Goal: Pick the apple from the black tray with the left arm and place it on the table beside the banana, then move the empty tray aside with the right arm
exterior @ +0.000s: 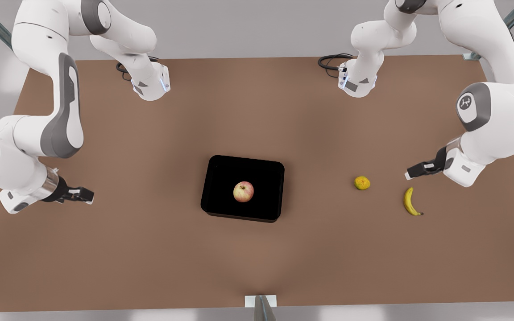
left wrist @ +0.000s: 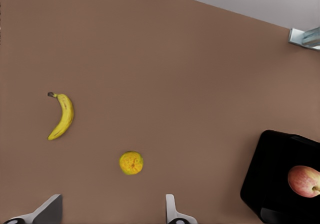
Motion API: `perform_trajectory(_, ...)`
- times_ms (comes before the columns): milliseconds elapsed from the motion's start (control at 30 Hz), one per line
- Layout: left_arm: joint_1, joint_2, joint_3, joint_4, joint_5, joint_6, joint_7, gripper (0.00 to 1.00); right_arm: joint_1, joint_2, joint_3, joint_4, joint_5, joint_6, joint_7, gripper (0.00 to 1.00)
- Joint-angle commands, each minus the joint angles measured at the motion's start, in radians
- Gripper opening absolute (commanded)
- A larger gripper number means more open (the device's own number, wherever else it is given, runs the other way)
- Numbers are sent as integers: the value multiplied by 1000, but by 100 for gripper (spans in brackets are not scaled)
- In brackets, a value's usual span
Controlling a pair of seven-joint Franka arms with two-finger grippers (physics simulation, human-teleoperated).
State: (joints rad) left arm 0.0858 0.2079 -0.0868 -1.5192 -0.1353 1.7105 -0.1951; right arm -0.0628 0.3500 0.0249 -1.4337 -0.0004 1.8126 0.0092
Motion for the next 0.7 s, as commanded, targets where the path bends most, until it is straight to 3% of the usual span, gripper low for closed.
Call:
perform_trajectory(0, 0, -1, -1, 1, 3, 40, -104, 100, 1, 3, 4, 1, -1, 30, 6, 100)
perform_trajectory(133, -87, 82, -7, -1, 20, 146, -104, 100, 0, 36, 7, 4, -1, 71, -8, 100)
perform_trajectory(267, -489, 151, -8, 143, 128, 156, -458, 100, 0, 182, 7, 96, -4, 116, -8, 100)
perform_trajectory(333, -653, 202, -8, 152, 174, 179, -621, 100, 1, 179, 7, 101, -3, 114, -1, 100)
perform_trajectory(400, -719, 310, -7, 212, 178, 291, -877, 100, 8, 147, 9, 105, -3, 68, 0, 100)
perform_trajectory(500, -759, 389, -8, 241, 177, 281, -893, 100, 5, 90, 15, 110, 2, -30, 0, 100)
perform_trajectory(600, -827, 476, -4, 258, 315, 285, -946, 100, 6, 90, 27, 113, 2, -32, 2, 100)
perform_trajectory(667, -859, 557, -1, 347, 342, 287, -977, 100, 6, 92, 27, 113, 2, -32, 2, 100)
